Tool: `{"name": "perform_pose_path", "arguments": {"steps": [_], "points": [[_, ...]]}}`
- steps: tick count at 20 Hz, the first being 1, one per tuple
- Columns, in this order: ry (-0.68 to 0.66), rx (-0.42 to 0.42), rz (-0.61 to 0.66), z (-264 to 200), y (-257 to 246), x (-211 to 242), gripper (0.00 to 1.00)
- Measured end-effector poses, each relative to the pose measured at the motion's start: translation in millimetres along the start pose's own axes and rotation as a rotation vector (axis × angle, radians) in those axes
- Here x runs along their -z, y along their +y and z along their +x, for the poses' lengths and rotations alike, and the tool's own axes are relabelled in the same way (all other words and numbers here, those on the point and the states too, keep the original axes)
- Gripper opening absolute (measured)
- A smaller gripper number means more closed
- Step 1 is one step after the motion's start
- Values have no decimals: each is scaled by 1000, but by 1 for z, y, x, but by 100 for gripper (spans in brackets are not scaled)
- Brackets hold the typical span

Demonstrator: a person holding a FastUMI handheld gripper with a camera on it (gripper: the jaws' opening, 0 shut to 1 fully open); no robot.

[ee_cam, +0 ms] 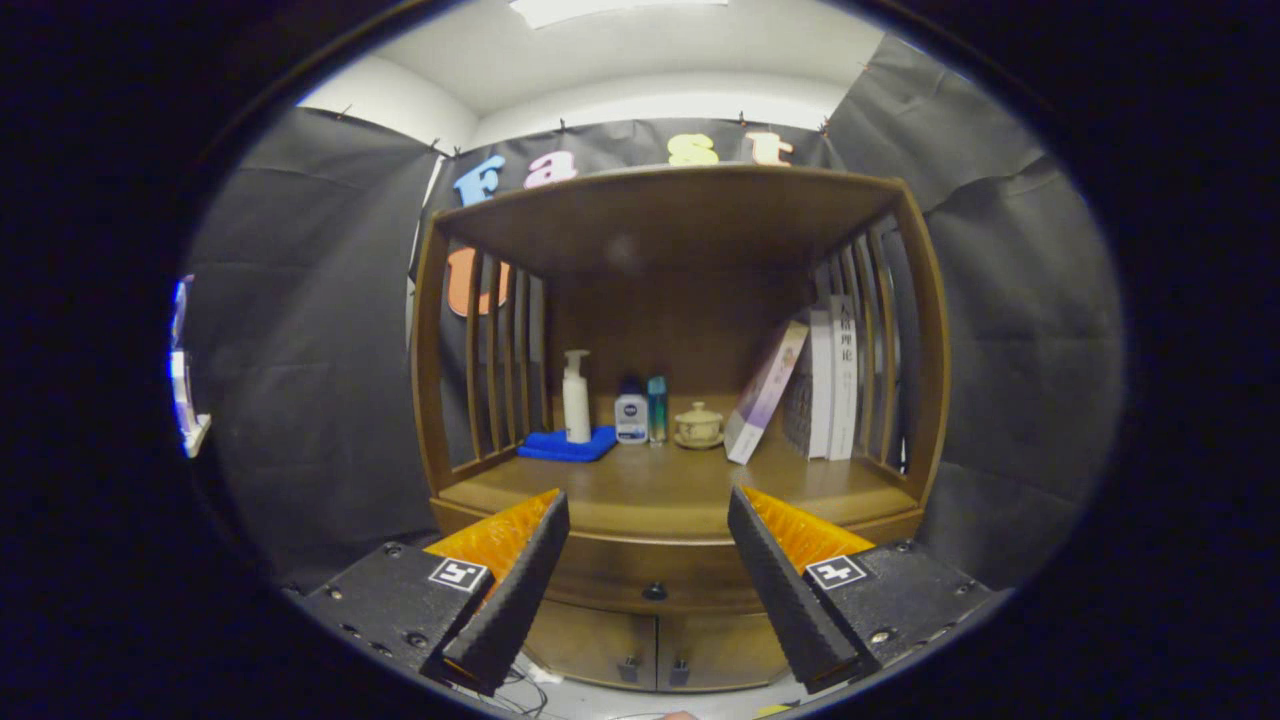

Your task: Pull open the drawer, take out the items inside it, and place them on the countertop above the cabinet.

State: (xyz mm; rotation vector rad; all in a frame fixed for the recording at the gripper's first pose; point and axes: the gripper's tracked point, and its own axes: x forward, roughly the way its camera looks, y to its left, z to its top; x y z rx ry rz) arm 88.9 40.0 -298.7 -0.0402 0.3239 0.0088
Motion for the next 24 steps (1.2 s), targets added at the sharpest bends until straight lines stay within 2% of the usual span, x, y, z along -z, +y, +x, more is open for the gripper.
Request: {"name": "perform_pose_path", "arguments": {"steps": [5,8,17,24], "points": [[91,5,-4,29,-2,59,100],[127,20,-8,48,-7,80,97],[220,91,7,94,-12,137,63],[182,128,32,103,-11,135,31]]}}
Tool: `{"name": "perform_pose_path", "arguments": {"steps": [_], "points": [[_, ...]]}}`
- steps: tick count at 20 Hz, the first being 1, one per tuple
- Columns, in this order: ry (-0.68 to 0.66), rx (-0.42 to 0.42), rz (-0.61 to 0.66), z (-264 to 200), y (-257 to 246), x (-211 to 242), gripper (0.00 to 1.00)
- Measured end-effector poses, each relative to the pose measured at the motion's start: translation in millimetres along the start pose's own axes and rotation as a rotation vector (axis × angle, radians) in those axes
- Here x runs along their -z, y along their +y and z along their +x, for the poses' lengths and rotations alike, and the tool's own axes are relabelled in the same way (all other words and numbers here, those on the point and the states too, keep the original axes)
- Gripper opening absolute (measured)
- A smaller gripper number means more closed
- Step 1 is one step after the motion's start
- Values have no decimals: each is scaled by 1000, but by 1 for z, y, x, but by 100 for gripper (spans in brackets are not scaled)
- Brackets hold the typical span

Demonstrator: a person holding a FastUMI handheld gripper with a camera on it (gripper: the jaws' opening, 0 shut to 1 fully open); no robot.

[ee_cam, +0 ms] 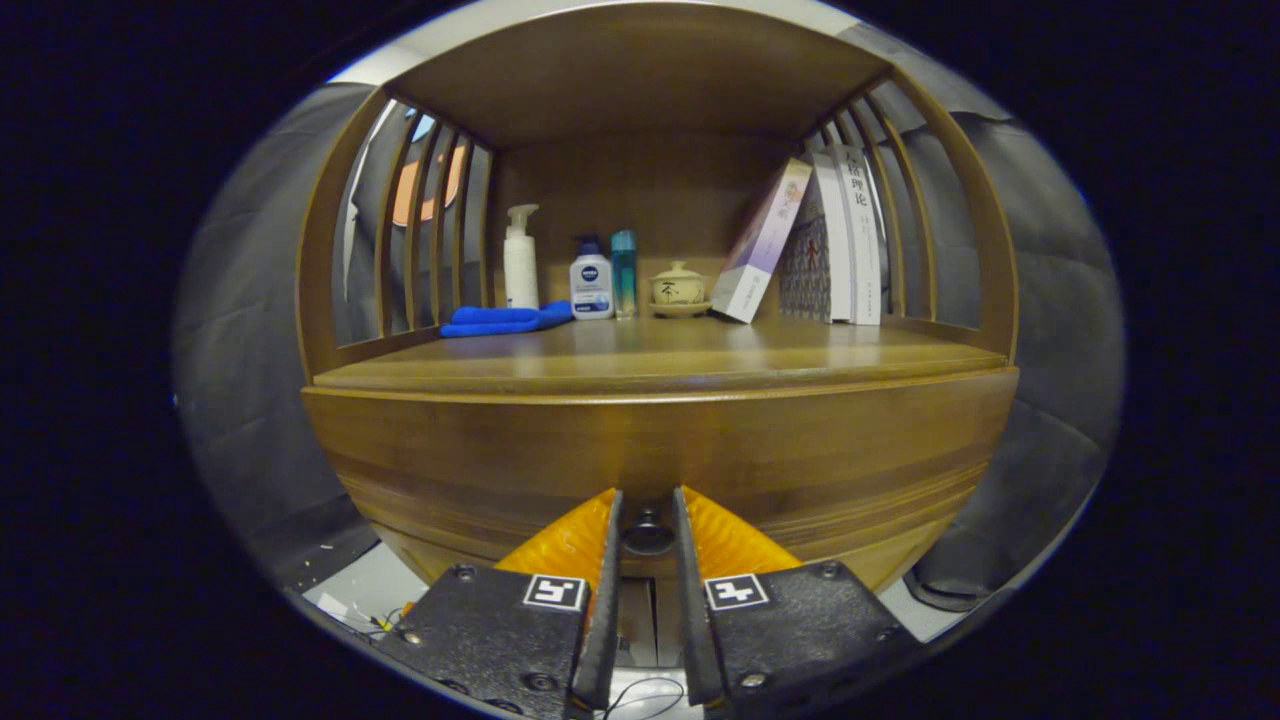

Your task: Pull open the drawer, take out the items inside it, and place them on the countertop above the cabinet.

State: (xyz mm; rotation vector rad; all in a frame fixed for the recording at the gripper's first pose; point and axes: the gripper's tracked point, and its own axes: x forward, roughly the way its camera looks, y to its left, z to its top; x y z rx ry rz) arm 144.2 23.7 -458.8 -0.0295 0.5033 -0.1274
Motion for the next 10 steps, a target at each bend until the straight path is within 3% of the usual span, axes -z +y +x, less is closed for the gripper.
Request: {"name": "perform_pose_path", "arguments": {"steps": [5,10], "points": [[6,-7,10,-2,0,2,19],[31,2,7,-8,-4,4,17]]}}
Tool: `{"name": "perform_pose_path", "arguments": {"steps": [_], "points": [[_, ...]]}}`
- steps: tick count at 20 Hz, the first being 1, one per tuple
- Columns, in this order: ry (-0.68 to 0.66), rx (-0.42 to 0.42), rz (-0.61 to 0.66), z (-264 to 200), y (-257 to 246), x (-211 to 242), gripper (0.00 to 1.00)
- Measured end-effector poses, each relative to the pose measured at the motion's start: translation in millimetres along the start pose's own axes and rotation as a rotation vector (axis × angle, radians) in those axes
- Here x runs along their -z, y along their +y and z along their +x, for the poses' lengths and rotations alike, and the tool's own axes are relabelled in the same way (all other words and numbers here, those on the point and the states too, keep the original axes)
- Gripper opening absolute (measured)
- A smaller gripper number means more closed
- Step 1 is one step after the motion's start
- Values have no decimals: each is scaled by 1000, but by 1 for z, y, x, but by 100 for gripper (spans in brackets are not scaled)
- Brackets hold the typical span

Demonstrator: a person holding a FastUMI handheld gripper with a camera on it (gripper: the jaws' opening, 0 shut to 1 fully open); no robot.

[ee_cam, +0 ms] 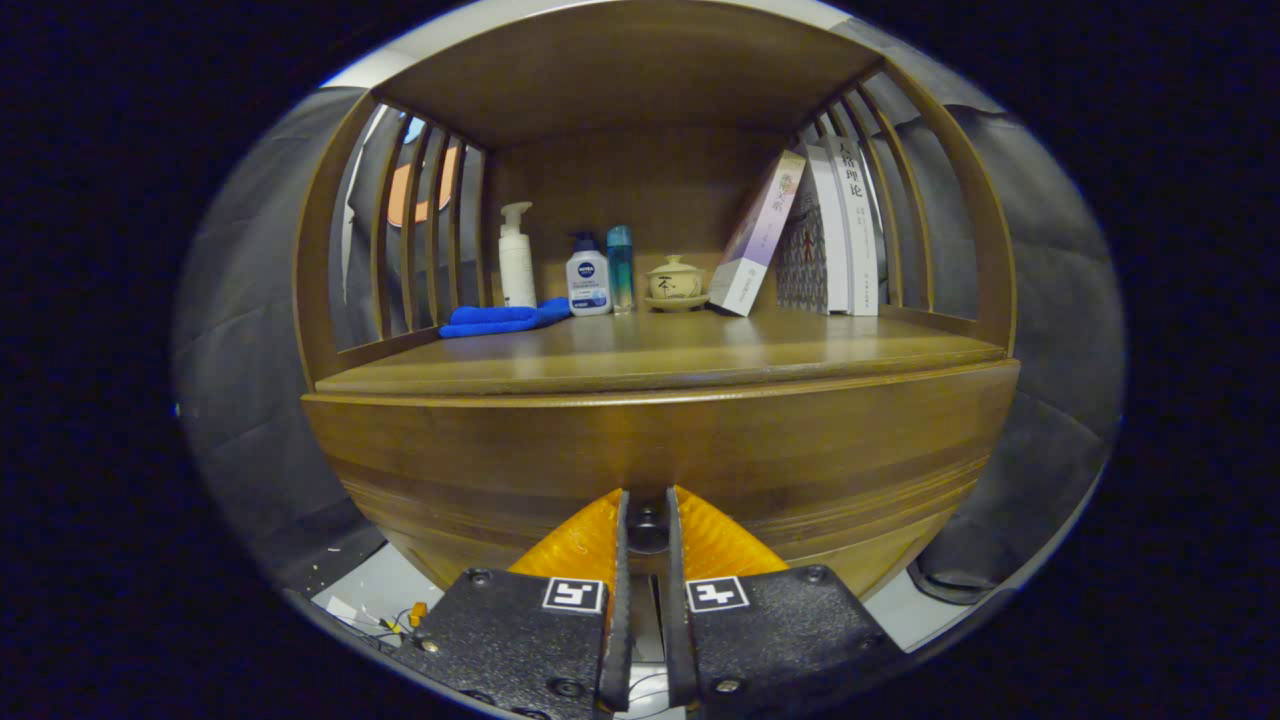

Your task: Pull open the drawer, take out the items inside it, and place them on the countertop above the cabinet.

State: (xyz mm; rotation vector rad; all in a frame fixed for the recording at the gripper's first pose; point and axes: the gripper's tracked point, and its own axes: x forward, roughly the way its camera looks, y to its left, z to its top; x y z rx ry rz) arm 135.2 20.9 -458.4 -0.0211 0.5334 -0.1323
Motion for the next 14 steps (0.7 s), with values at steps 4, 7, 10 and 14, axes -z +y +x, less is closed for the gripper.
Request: {"name": "perform_pose_path", "arguments": {"steps": [4,7,10,14], "points": [[8,-25,24,-23,3,8,17],[14,-30,11,-36,0,11,17],[23,-32,15,-55,1,16,17],[35,-48,16,-79,0,23,17]]}}
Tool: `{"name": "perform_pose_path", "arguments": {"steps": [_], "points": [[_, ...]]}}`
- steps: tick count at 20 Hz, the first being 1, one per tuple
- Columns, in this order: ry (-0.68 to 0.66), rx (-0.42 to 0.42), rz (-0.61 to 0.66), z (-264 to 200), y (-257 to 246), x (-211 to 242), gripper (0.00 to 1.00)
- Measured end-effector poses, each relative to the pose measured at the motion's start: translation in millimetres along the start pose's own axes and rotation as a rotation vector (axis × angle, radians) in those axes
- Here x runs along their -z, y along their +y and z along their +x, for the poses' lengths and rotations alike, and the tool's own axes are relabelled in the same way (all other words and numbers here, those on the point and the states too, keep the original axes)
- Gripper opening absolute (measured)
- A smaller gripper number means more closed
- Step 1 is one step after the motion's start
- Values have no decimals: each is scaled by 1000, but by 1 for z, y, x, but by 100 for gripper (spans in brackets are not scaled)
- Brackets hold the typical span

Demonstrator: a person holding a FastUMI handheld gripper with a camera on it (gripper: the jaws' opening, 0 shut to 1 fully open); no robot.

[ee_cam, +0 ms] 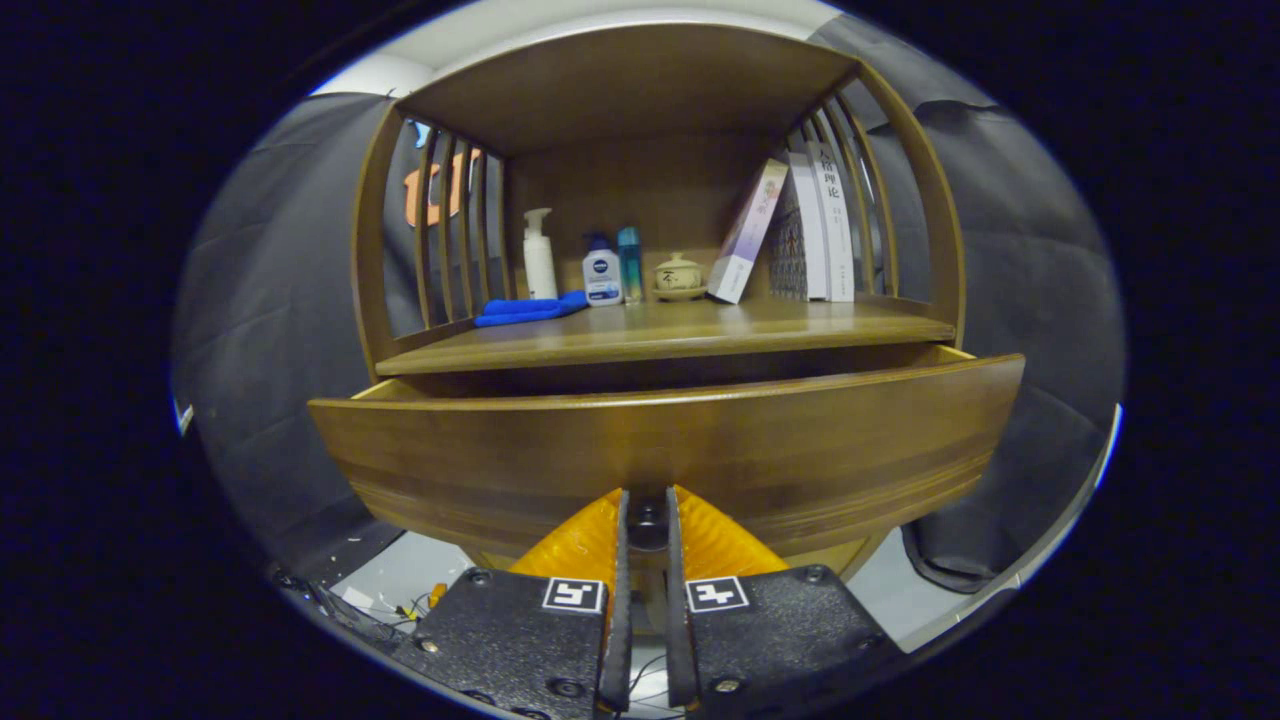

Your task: Pull open the drawer, take out the items inside it, and place them on the countertop above the cabinet.

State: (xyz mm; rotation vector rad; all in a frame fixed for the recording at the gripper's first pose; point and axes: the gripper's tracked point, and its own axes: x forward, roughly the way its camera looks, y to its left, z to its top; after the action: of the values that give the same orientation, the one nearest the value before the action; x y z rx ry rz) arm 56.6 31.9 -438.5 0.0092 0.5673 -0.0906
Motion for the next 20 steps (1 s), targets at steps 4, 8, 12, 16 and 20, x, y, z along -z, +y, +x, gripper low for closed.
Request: {"name": "perform_pose_path", "arguments": {"steps": [4,8,12,16,20], "points": [[7,-12,-7,-25,2,7,17],[-6,-21,-28,-55,1,12,17],[15,-62,-97,-75,5,37,7],[-2,-83,-49,-83,1,18,11],[11,-85,-38,-86,-6,-15,11]]}}
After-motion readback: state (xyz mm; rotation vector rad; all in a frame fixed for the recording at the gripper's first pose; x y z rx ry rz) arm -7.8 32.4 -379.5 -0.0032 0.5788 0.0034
